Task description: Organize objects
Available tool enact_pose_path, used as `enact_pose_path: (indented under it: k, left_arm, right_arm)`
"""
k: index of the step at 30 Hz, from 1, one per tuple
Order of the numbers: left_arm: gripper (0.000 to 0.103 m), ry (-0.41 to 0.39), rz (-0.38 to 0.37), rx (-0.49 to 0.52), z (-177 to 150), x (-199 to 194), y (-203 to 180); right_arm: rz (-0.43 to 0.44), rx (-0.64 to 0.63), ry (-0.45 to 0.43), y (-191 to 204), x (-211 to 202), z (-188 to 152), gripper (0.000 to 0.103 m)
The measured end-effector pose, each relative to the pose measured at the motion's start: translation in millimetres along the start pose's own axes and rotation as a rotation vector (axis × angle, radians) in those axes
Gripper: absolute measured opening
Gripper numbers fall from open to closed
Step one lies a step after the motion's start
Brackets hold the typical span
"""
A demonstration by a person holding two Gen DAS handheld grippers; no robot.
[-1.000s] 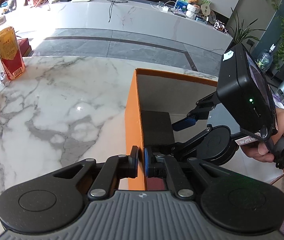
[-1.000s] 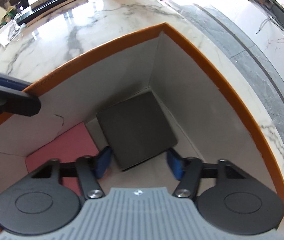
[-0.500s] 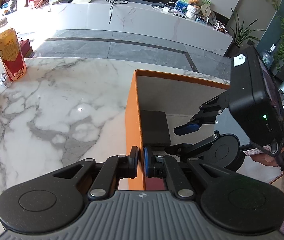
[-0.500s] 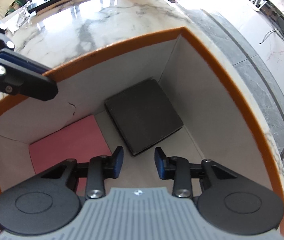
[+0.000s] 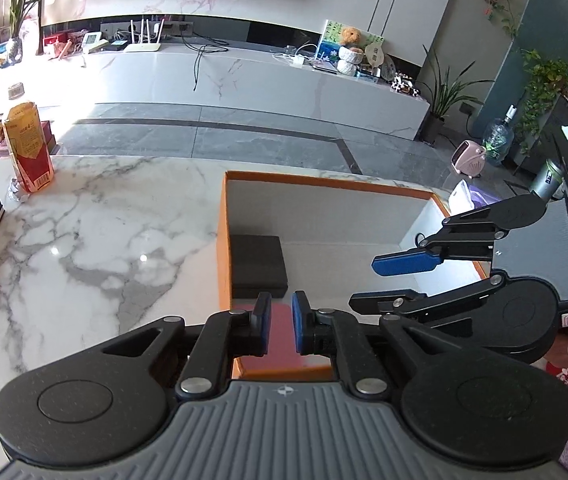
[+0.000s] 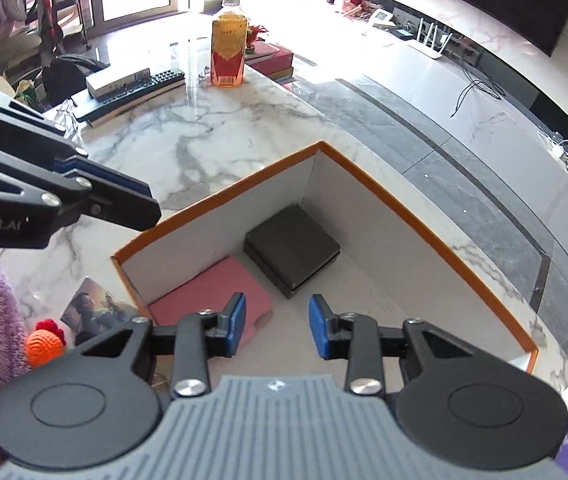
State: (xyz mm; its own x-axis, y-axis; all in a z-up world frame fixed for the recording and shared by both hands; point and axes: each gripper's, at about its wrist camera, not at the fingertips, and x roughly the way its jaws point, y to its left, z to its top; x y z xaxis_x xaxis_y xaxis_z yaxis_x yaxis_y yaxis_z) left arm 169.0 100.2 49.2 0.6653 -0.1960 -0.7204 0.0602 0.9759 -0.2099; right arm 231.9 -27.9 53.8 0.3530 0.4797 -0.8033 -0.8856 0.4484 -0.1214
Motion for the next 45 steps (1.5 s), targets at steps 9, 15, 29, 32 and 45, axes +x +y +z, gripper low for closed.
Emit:
enact_pose_path:
  k: [9,15,29,32,45]
  left_arm:
    - [0.024,0.091,-0.038,0.001,-48.4,-6.3,-19.2]
    - [0.037,0.15,-0.027,-0.052,-78.5,1.0,-14.8]
    - [0.059,0.14,-0.005,-0.121,-104.9,4.9,-5.5]
    - [0.062,0.154,-0.028,-0.121,-105.6,7.5,-7.3]
    - [0.063,0.193,0.054,-0.034,-96.2,7.0,18.1]
  right_arm:
    - [-0.038,0.192,-0.065,46.9,-44.7,-64.4,0.037]
    - [-0.028,0.221,-0.081,72.8,-36.8,-90.4,0.044]
    - [-0.064,0.111,-0.075,76.3,8.1,-98.4,0.053]
    - [-0.076,0.064,-0.061,78.1,14.5,-97.6,0.057]
    - [0.013,0.063,0.051,76.2,36.7,-101.1,0.053]
